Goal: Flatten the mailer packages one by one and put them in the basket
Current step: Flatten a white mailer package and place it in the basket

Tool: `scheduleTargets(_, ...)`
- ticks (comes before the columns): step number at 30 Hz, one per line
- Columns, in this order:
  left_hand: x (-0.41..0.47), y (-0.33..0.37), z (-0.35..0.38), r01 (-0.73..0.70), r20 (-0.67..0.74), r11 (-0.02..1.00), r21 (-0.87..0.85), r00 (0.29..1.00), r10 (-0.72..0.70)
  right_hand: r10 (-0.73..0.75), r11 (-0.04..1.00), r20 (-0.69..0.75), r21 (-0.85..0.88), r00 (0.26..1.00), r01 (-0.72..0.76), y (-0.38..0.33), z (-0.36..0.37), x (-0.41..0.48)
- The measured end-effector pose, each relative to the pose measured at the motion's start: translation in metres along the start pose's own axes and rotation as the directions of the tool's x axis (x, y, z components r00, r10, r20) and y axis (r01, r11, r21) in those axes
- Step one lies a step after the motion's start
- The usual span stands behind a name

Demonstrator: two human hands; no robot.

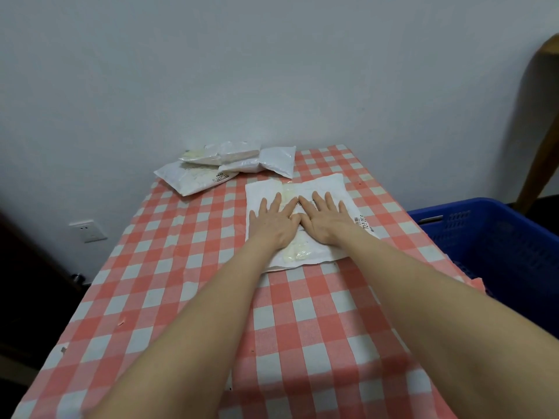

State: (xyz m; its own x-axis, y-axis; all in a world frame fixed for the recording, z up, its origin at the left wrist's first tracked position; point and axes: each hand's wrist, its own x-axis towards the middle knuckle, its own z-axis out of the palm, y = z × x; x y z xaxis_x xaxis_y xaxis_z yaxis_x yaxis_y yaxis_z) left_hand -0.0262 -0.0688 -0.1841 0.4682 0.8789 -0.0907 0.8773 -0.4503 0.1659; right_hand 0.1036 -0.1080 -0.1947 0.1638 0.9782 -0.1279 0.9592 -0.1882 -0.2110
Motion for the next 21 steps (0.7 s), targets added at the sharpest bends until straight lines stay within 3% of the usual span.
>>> scheduleTargets(14,0.000,0.001,-0.002,0.011,0.025,1.000,-0.002,1.000,-0.011,0.028,0.999,0.136,0.017,0.990,-0.030,0.001,-0.010,0.005)
scheduleTargets(21,0.003,0.001,-0.007,0.012,0.045,1.000,-0.003,0.999,-0.012,0.017,1.000,0.072,0.010,0.997,-0.017,0.003,-0.014,0.004)
